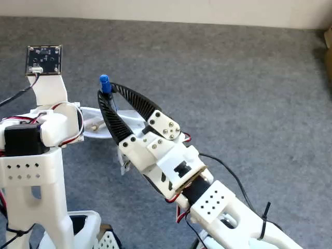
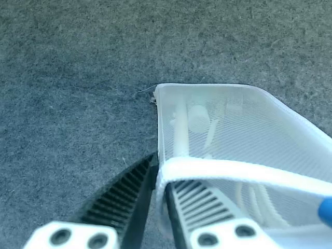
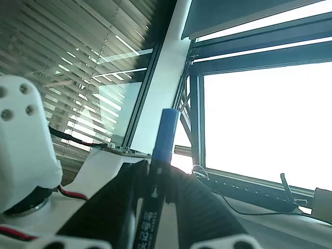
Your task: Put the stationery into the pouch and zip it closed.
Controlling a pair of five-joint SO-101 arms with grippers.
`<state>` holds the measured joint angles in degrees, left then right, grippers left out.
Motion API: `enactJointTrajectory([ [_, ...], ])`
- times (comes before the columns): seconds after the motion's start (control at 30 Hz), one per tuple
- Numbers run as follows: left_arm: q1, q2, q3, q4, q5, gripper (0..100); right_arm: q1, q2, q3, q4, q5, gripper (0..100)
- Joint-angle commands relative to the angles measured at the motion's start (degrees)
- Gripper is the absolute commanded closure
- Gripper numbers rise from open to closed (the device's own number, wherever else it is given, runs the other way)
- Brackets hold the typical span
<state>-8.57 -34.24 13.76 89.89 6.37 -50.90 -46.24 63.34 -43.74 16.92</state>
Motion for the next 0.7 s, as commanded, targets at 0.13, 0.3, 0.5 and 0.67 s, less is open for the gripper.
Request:
enactJointTrajectory([
  [0.13,-0.84,2.07,1.1,-0.79,0.88,99,-3.47,-8.4,6.2,0.31,0.0,99.5],
  [0.3,-0.84,2.07,1.1,-0.79,0.88,99,-2.07,-8.92,7.52,6.02,0.09,99.5],
  [0.5,-0.84,2.07,1.1,-0.79,0.88,99,-1.27,-9.63,10.77,6.37,0.09,99.5],
  [0.67,-0.84,2.07,1.19,-0.79,0.88,99,-1.27,-9.36,13.49,6.55,0.18,99.5],
])
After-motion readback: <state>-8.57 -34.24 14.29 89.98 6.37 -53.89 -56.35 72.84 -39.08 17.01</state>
